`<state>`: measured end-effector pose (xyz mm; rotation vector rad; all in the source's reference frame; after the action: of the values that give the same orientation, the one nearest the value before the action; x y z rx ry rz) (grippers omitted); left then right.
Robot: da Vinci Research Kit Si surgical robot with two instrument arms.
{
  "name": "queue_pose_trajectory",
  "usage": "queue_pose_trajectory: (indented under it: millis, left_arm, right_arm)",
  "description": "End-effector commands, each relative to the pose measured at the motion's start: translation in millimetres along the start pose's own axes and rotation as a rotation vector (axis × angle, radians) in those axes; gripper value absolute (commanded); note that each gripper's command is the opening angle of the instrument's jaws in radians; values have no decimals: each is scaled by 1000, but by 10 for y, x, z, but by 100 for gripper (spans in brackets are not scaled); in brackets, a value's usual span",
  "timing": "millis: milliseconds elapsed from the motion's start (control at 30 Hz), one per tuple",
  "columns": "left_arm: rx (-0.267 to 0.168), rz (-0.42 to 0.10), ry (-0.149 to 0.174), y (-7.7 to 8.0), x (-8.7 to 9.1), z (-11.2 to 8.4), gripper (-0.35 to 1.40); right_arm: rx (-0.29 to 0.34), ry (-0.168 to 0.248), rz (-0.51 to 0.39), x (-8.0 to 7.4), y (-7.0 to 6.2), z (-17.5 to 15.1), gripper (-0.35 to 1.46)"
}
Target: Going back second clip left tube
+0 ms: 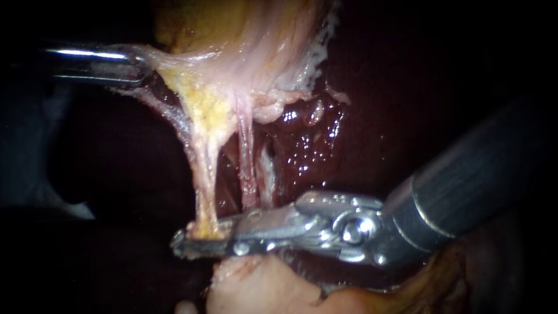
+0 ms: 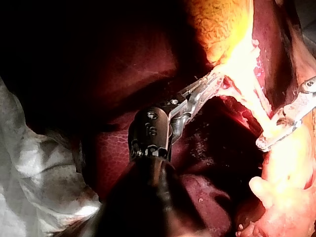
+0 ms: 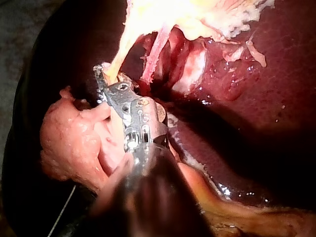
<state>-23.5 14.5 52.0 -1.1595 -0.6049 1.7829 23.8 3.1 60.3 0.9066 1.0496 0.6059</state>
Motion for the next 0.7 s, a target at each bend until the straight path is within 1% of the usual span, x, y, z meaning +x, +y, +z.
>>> queue_pose_trajectory:
  millis: [33, 100, 133, 167, 233, 267, 400, 500, 600, 700]
  left_arm:
    - [1, 0, 0, 0, 0, 0, -35]
    - [1, 0, 0, 0, 0, 0, -35]
    - [1, 0, 0, 0, 0, 0, -35]
    - [1, 0, 0, 0, 0, 0, -35]
    - [1, 0, 0, 0, 0, 0, -35]
    - [1, 0, 0, 0, 0, 0, -35]
    - [1, 0, 0, 0, 0, 0, -35]
    - [1, 0, 0, 1, 0, 0, -35]
    - [1, 0, 0, 1, 0, 0, -35]
    - [1, 0, 1, 2, 0, 0, -35]
  right_arm:
    - [1, 0, -1, 0, 0, 0, -35]
    - [6, -2, 4, 0, 0, 0, -33]
    - [16, 15, -5, -1, -1, 1, -9]
    - [25, 27, -13, -1, 0, 1, 7]
    - [40, 50, -16, 1, 0, 5, 32]
    - [44, 55, -18, 2, 1, 7, 40]
    - [55, 68, -24, 1, 2, 16, 46]
    - [27, 78, -40, -5, 7, 21, 48]
    - [-11, 90, -100, -9, 18, 22, 46]
    - [-77, 76, -156, -12, 33, 20, 48]
